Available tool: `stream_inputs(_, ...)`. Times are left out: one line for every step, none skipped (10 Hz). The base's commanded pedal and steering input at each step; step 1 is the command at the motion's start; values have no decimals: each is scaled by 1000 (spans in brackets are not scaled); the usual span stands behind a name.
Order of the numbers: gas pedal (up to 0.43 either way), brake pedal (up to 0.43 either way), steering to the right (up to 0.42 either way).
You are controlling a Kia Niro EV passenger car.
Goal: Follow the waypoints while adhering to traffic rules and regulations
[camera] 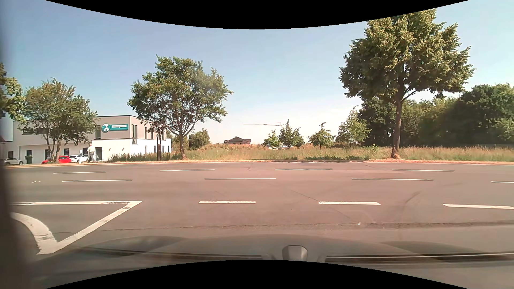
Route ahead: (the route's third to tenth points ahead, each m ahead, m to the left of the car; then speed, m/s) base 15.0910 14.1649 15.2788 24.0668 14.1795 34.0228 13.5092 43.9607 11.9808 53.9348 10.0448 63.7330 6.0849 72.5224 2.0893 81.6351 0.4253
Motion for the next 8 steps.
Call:
stream_inputs(0, 110, 19)
stream_inputs(0, 104, 20)
stream_inputs(0, 104, 20)
stream_inputs(0, 104, 20)
stream_inputs(0, 128, 20)
stream_inputs(0, 140, 20)
stream_inputs(0, 152, 19)
stream_inputs(0, 152, 19)
